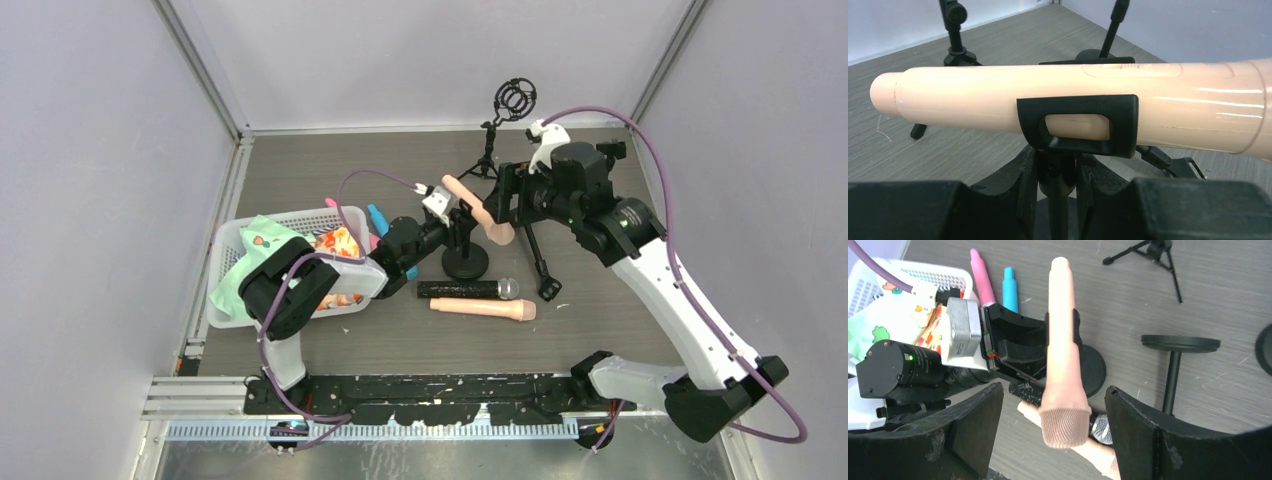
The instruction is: Attach the microphones to the stand
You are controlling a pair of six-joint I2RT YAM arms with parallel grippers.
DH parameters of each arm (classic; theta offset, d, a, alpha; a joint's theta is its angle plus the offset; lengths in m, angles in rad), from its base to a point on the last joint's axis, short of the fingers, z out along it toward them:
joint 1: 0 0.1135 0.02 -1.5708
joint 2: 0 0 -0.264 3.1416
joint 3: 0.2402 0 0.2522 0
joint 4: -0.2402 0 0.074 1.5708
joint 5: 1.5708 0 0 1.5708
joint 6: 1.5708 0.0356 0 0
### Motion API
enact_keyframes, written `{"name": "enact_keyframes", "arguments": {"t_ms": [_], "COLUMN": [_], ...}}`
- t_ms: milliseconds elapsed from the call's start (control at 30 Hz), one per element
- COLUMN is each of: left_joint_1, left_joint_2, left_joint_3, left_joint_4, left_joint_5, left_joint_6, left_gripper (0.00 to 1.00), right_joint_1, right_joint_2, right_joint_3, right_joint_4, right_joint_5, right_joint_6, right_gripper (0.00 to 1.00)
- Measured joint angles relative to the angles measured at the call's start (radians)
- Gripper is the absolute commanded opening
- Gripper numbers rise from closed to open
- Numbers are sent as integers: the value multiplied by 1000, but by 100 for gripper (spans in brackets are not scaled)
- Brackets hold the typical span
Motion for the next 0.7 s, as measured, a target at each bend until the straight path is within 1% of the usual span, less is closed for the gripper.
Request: {"name": "enact_keyframes", "arguments": {"t_ms": [133, 300, 700], "left_joint_1": [45, 154, 433], "left_joint_2": [6, 53, 226], "left_joint_3": [33, 134, 474], "left_joint_4": [-38, -84, -161], "left_joint_5": [9, 18, 51], "left_joint_6": [-16, -18, -25], "left_gripper": [0, 0, 0], "right_joint_1": [0, 0, 0], "right_joint_2": [-90, -187, -205], "right_joint_3": [-70, -159, -289], "right_joint_4": [52, 114, 181], "right_joint_5": [53, 104, 129], "right_joint_6": [-3, -6, 4], "right_gripper": [79, 79, 79]}}
